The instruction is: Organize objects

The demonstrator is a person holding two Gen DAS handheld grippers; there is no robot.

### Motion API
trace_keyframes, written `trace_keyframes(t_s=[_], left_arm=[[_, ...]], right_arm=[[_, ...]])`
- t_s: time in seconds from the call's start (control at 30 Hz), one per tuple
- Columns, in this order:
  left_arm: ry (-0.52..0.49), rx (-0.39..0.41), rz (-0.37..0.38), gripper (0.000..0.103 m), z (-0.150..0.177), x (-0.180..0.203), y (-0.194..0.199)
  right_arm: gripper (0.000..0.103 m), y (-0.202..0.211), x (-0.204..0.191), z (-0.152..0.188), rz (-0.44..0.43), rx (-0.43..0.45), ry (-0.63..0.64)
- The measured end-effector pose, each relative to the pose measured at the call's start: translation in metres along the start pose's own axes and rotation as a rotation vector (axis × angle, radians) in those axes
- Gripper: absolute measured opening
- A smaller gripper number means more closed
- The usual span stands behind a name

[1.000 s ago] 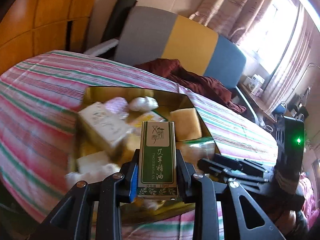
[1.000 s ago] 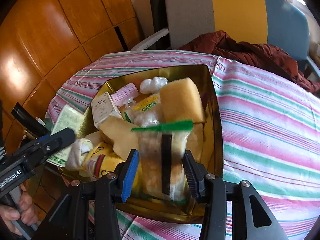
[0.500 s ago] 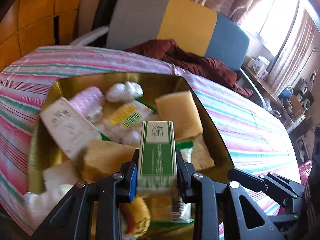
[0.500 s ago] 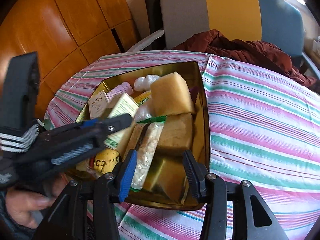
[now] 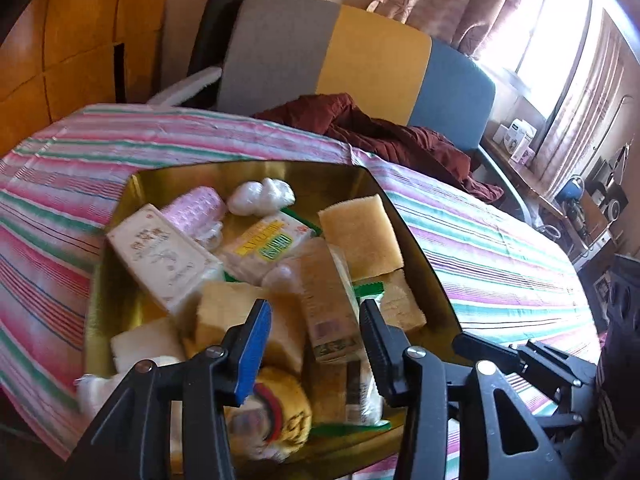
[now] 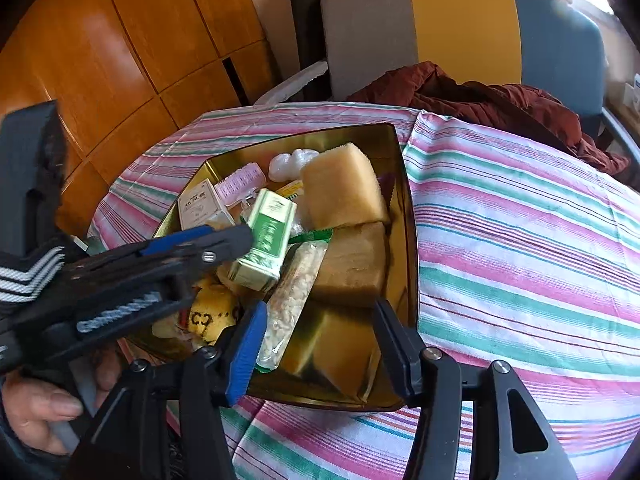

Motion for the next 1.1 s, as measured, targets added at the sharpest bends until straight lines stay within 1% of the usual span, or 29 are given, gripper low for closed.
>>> trace_keyframes(t_s=[0.07,0.13,0.17,0.23,0.33,0.4,0.47,0.57,0.73,0.87,0.97,1.1], left_arm=[[-0.012,0.008,-0.029,0.046,0.0,-0.003,0.0],[-0.002,0.002,-0.023,0.046,0.0,-0.005,0.002],[-0.006,0.01,-0.032,0.046,0.0,-0.006,0.005],[-0.017,0.034,-0.058,0.046,-0.001,-0.009,0.013],[-0.009,0.08,-0.102,0.046,-0.003,-0.02,0.03],[-0.011,0.107,-0.138,0.046,-0.003,-0.027,0.04],[-0.006,0.116,-0.157,0.047,-0.002,-0.033,0.046],[0.002,0.123,-0.197,0.052,0.001,-0.043,0.054],[0.021,0.125,-0.223,0.056,0.006,-0.053,0.064],[0.043,0.136,-0.252,0.058,0.009,-0.059,0.074],[0.067,0.128,-0.303,0.062,0.009,-0.066,0.078],[0.087,0.129,-0.306,0.062,0.012,-0.071,0.082]], right_arm=[[0.056,0.0,-0.001,0.001,0.003,-0.001,0.001],[0.056,0.0,-0.003,0.001,0.006,0.001,0.008],[0.057,0.0,-0.004,0.0,0.007,0.002,0.013],[0.06,0.002,-0.006,0.0,0.012,0.006,0.022],[0.062,0.006,-0.009,-0.002,0.019,0.015,0.031],[0.066,0.008,-0.011,-0.002,0.025,0.02,0.038],[0.071,0.009,-0.015,-0.002,0.03,0.026,0.046],[0.074,0.01,-0.02,-0.001,0.039,0.03,0.059],[0.079,0.012,-0.027,0.003,0.063,0.042,0.079],[0.08,0.014,-0.03,0.006,0.073,0.05,0.082],[0.08,0.015,-0.034,0.01,0.074,0.049,0.085],[0.08,0.015,-0.037,0.012,0.075,0.05,0.091]])
Point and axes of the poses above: each gripper's, at about its wrist camera, not at the fingertips, and y roughly against the way its jaws point, x to its right, z to its underside, the point moved 10 cm from there along -y, roughly the way its jaws point, and after that the axes turned 15 degrees about -z, right-handed, at the moved point
